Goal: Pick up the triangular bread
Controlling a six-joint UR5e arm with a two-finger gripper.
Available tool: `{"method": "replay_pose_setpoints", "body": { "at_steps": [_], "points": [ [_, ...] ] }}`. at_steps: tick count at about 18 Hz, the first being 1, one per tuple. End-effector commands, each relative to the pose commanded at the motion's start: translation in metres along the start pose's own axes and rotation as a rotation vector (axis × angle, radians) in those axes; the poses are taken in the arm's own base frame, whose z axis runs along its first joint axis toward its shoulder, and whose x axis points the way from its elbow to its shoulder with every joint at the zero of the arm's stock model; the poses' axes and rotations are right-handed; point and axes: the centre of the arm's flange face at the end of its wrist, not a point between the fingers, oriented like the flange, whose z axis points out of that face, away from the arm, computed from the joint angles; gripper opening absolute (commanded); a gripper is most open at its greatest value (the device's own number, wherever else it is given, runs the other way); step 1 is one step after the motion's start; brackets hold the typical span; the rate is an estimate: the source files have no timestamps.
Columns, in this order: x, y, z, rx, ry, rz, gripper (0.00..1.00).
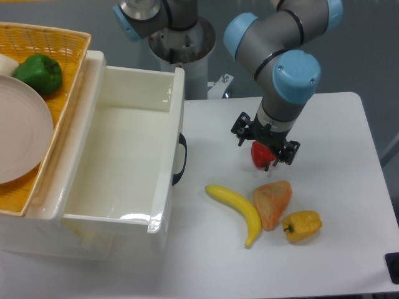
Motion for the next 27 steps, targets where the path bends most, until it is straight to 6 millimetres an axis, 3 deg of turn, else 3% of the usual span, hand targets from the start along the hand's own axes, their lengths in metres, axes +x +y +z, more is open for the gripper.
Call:
{"method": "replay_pose_setpoints", "body": {
  "at_steps": [18,27],
  "points": [
    [-0.011,0.006,0.041,-0.049,0.000,-0.094,1.00],
    [-0.032,0.000,0.067,-0.036,-0.032,-0.115,1.00]
  ]
}}
